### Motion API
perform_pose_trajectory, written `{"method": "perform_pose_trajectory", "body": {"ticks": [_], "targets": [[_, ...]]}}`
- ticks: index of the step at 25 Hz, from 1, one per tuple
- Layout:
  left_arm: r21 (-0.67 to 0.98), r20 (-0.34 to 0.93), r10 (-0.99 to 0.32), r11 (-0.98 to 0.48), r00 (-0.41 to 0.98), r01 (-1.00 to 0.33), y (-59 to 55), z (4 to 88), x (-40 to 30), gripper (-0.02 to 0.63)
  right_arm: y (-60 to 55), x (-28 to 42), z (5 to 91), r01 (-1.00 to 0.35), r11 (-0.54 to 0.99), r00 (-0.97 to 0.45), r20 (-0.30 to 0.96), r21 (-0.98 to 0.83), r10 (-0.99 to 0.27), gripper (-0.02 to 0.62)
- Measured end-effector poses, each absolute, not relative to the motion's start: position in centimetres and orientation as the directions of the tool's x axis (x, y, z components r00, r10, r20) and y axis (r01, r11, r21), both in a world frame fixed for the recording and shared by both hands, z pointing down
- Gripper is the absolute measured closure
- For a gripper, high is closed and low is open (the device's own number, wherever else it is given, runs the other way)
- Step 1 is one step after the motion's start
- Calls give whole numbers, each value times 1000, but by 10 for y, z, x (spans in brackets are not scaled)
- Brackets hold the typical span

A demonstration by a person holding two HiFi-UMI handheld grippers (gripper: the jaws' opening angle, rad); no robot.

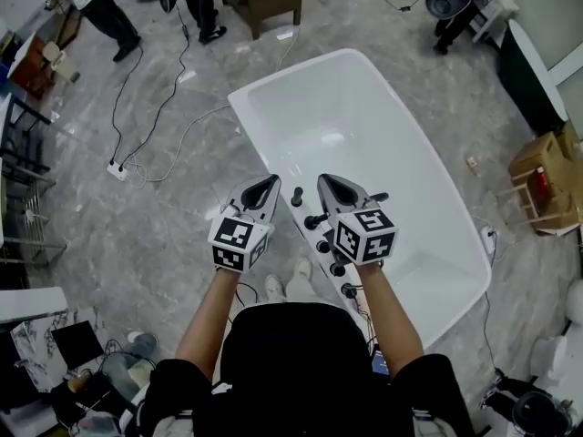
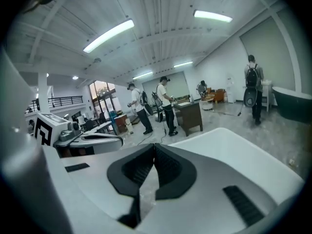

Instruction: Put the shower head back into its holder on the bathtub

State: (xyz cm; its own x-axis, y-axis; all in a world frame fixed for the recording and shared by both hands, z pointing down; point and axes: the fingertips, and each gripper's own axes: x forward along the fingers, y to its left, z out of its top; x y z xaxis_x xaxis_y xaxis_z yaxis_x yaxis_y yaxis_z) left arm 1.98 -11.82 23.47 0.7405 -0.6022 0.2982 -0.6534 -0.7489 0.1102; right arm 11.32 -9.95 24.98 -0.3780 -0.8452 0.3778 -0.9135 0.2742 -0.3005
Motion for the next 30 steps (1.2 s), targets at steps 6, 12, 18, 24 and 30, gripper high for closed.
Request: {"method": "perform_pose_trajectory", "body": {"ticks": [6,12,18,24,30], "targets": [[116,192,-634,-744,750,-658,-120,160,17,592,-104,117,177,-918,316,-374,262,-239,-890,572],[44,71,-648,-758,759,-651,-112,95,11,592,-100,109,117,-921,351,-376,149,-172,-915,572],[13,27,-659,-752,752,-659,-104,64,1,592,-98,104,81,-921,363,-376,80,-142,-923,572],[-14,15,-669,-743,743,-669,-102,53,-4,592,-101,104,70,-917,369,-382,64,-149,-922,572],[-14,11,-677,-736,736,-677,-101,55,-7,592,-98,105,76,-917,370,-383,67,-145,-921,572]]}}
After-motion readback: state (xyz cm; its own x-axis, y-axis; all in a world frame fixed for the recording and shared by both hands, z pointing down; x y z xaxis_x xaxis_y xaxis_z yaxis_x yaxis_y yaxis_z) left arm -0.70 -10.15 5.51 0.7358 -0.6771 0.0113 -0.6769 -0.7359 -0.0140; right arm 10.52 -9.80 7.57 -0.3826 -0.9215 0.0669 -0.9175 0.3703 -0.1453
